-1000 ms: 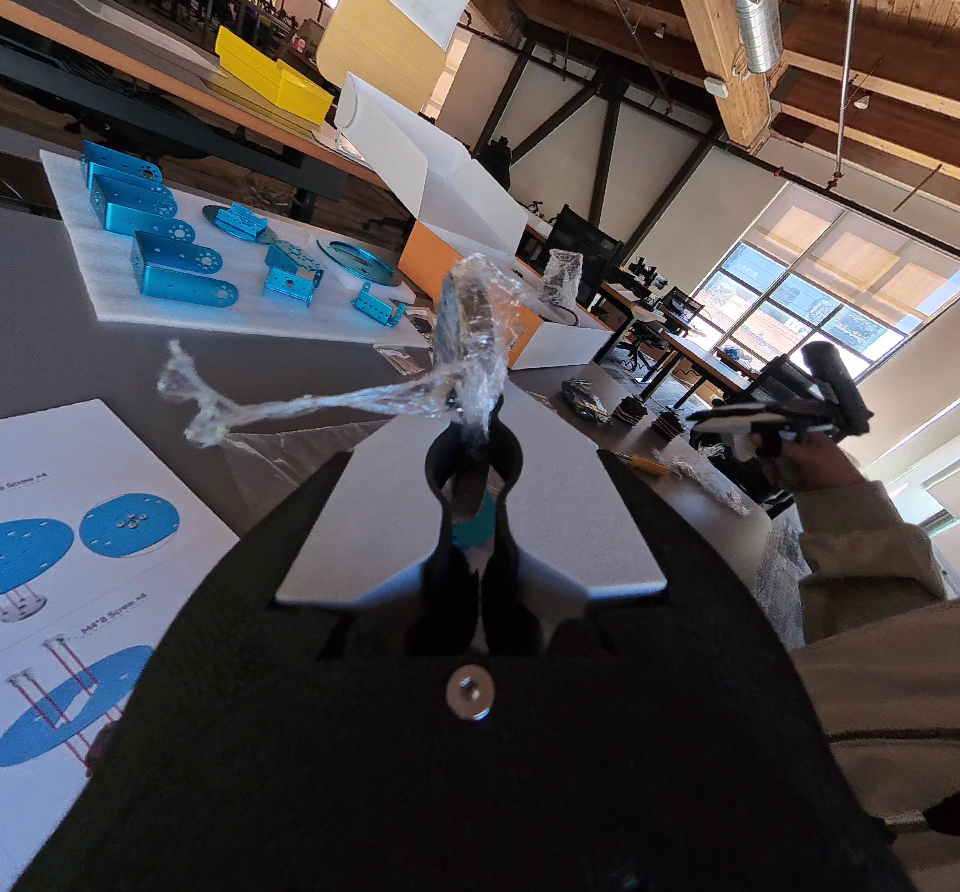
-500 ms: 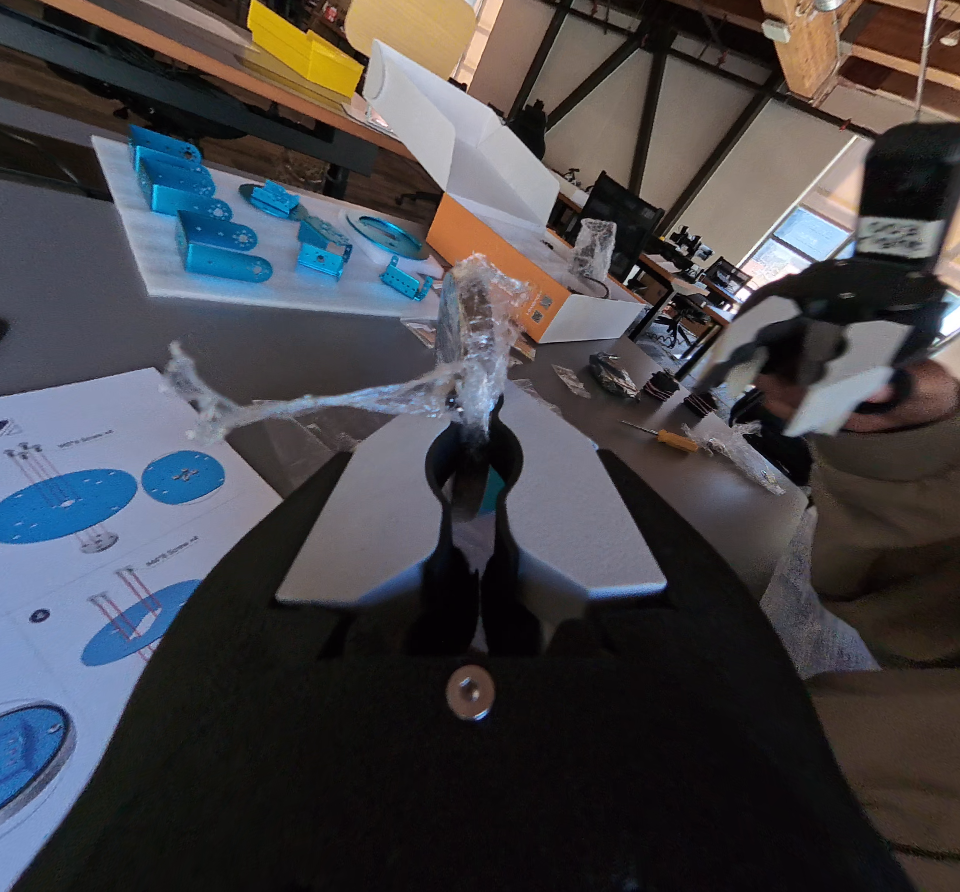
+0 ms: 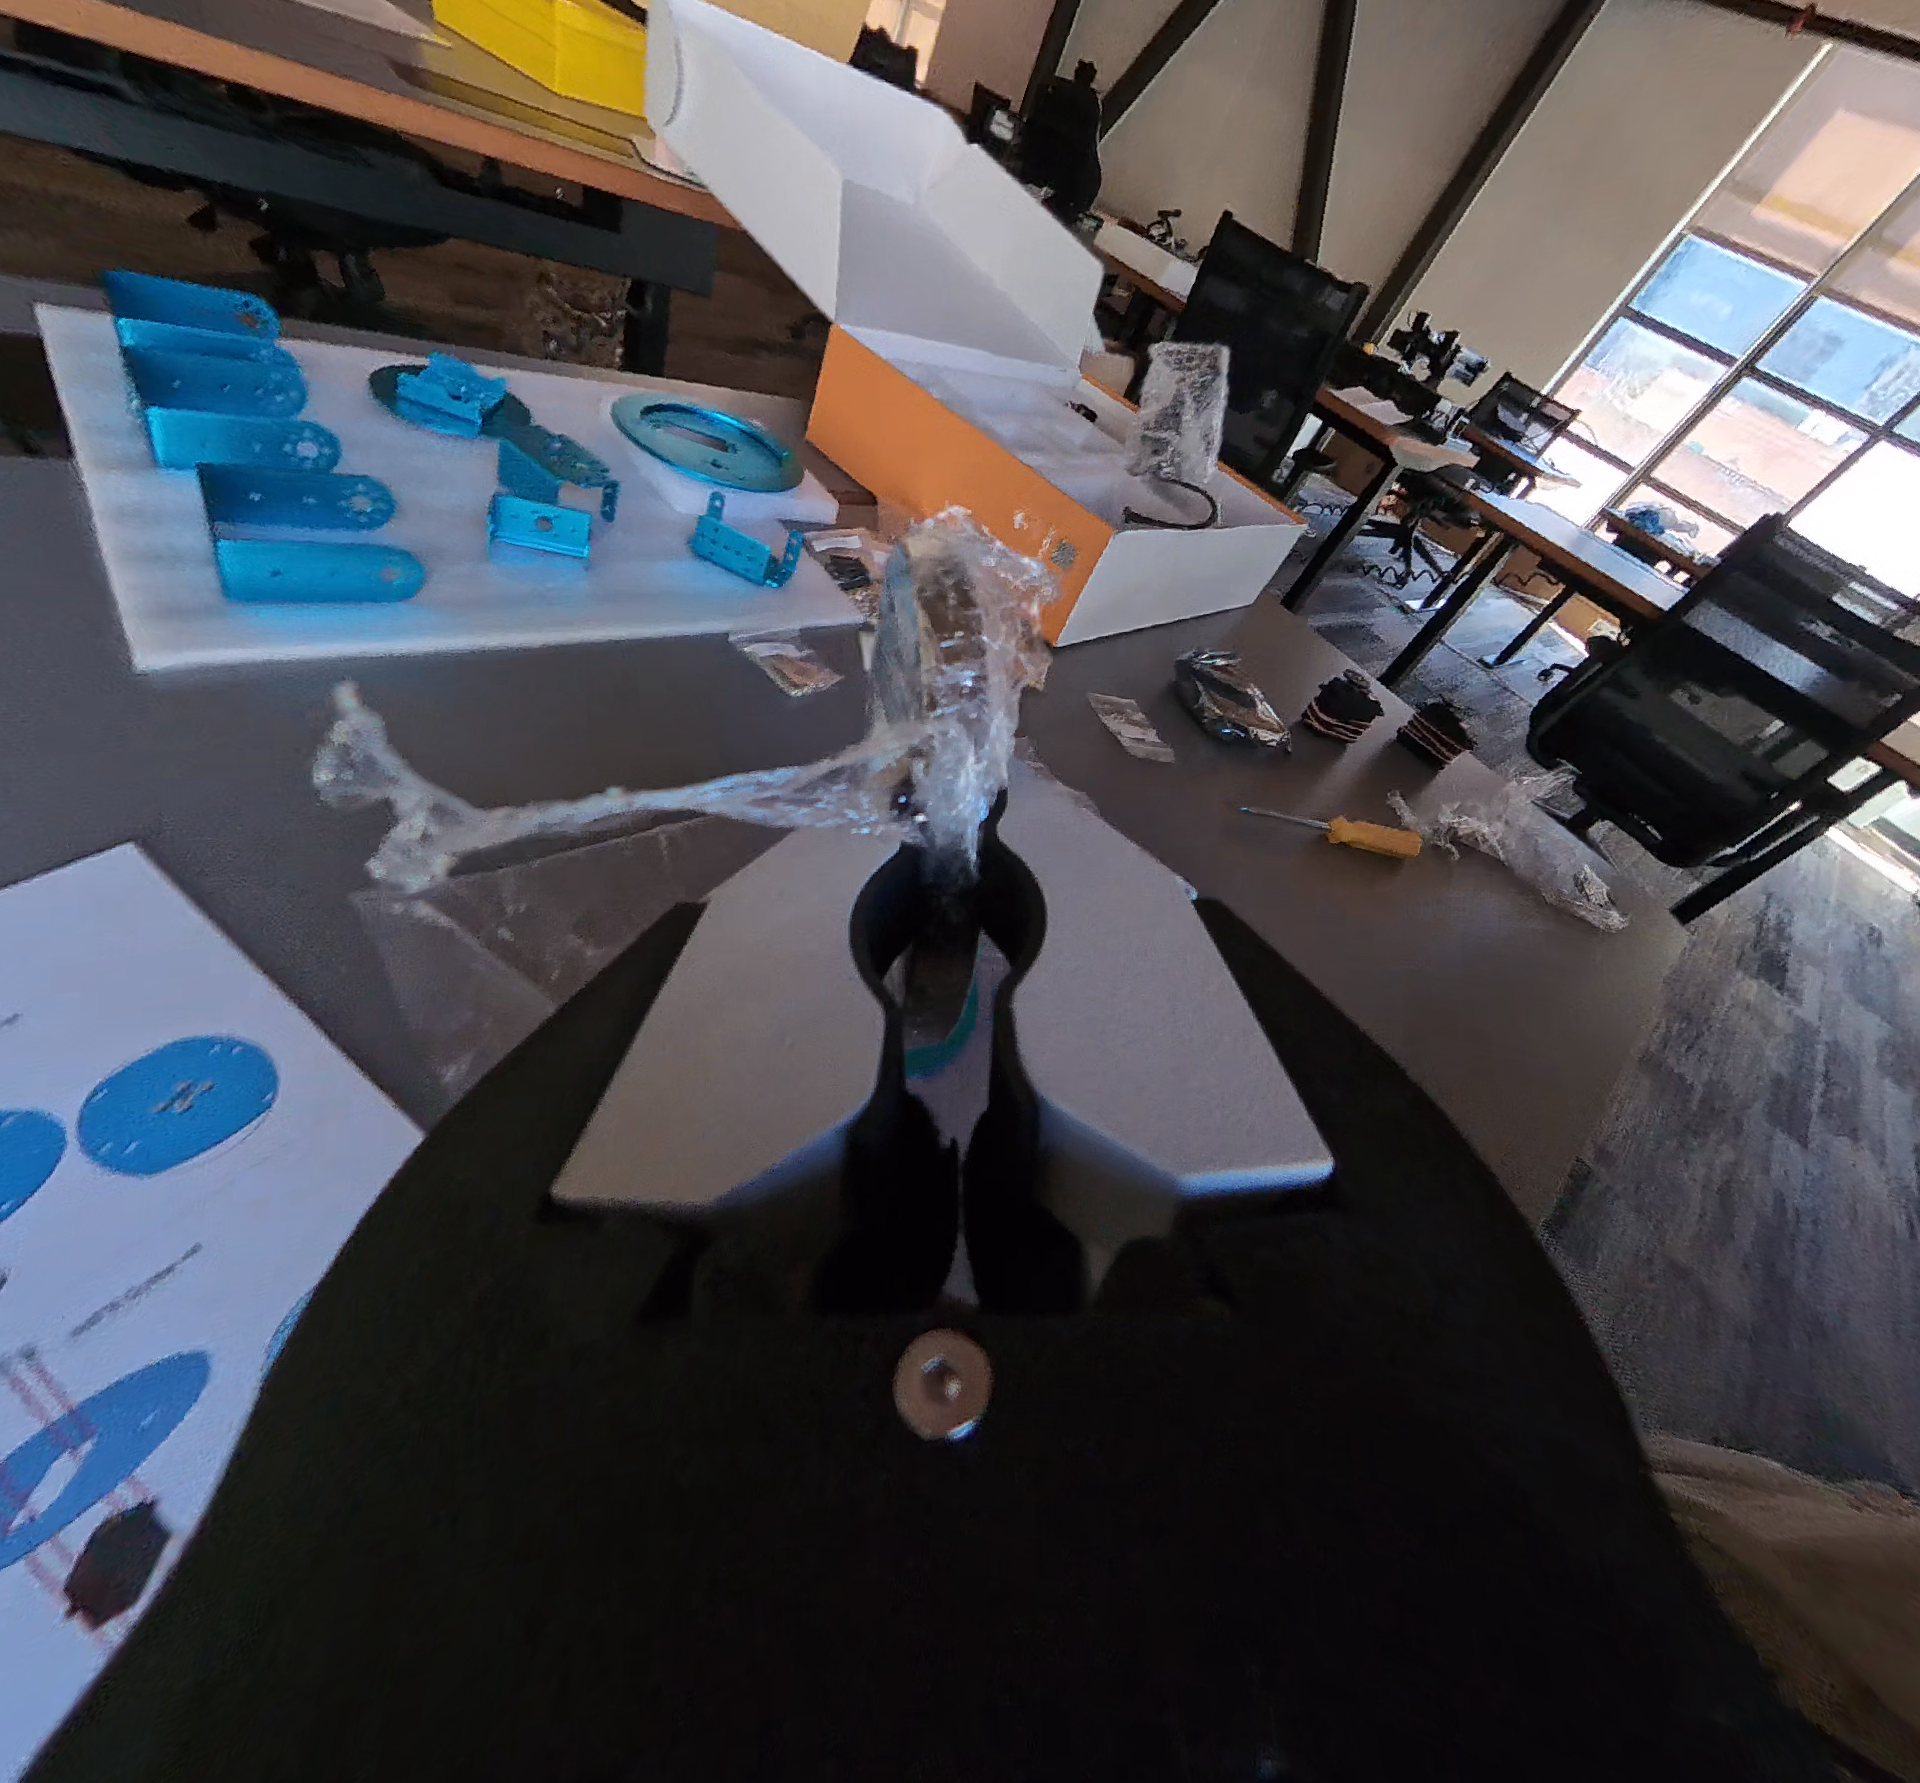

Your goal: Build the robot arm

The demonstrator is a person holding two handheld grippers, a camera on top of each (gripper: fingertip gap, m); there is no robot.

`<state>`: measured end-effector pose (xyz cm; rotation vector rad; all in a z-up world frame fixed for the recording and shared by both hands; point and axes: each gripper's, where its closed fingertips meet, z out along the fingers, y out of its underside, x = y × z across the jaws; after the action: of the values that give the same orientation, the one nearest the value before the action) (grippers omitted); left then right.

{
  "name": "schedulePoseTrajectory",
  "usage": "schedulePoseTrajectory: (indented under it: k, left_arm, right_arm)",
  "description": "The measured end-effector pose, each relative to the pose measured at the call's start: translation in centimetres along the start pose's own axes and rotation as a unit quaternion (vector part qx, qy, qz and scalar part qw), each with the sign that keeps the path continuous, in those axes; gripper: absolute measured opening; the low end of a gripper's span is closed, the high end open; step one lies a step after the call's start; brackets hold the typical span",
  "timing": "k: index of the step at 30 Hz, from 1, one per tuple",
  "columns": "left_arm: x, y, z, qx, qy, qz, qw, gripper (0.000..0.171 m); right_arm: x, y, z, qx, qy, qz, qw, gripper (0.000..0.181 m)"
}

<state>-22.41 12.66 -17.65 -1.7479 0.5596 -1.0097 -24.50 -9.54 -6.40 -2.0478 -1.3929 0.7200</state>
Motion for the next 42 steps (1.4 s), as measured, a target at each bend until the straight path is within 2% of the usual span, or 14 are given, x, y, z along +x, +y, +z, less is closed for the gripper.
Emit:
schedulePoseTrajectory:
  k: [2,6,13,16,19,21,23,26,30,33,35,37,39,42]
  left_arm:
    - [1.5,-0.6,0.8,0.005,0.011,0.007,1.000,0.003]
    - [3.6,-1.7,2.5,0.014,0.040,0.003,0.999,0.003]
    - [4.2,-1.1,4.9,0.002,0.037,0.006,0.999,0.003]
    - [4.2,-0.1,5.7,-0.002,0.044,-0.003,0.999,0.003]
    - [3.7,0.2,6.1,0.014,0.062,-0.034,0.997,0.003]
    - [4.1,-0.1,6.2,0.037,0.099,-0.061,0.993,0.003]
    - [4.8,-0.3,6.3,0.056,0.139,-0.069,0.986,0.003]
    - [4.6,-0.4,6.3,0.074,0.165,-0.093,0.979,0.003]
    - [3.0,-1.2,5.5,0.105,0.194,-0.125,0.967,0.003]
    - [1.9,-1.6,4.6,0.122,0.216,-0.138,0.959,0.003]
    - [1.6,-1.4,4.3,0.121,0.238,-0.161,0.950,0.003]
    - [1.5,-1.2,4.1,0.123,0.247,-0.166,0.947,0.002]
    - [0.5,-1.0,4.0,0.126,0.205,-0.140,0.960,0.002]
    - [0.6,-1.0,3.6,0.132,0.185,-0.105,0.968,0.002]
  right_arm:
    - [0.0,0.2,-1.1,0.009,0.026,-0.031,0.999,0.057]
    - [4.5,0.1,-4.2,0.022,0.167,-0.089,0.982,0.052]
    - [9.6,5.2,-4.5,-0.063,0.229,-0.096,0.967,0.066]
    - [11.0,7.8,-3.6,-0.043,0.175,-0.053,0.982,0.058]
    - [16.6,12.6,-0.5,-0.061,0.135,0.005,0.989,0.060]
    - [19.3,14.3,1.8,-0.035,0.057,0.091,0.994,0.056]
    - [21.3,13.0,3.2,0.061,-0.007,0.135,0.989,0.046]
    - [25.9,10.9,3.7,0.180,0.027,0.093,0.979,0.045]
    - [28.6,9.4,5.0,0.249,0.008,0.065,0.966,0.037]
    - [28.5,10.2,6.9,0.216,-0.061,0.100,0.969,0.058]
    - [26.9,9.8,7.4,0.238,-0.131,0.101,0.957,0.044]
    - [25.6,9.2,7.5,0.258,-0.178,0.112,0.943,0.012]
    - [25.4,9.3,7.4,0.261,-0.175,0.114,0.942,0.000]
    - [24.8,9.3,6.5,0.266,-0.163,0.118,0.943,0.000]
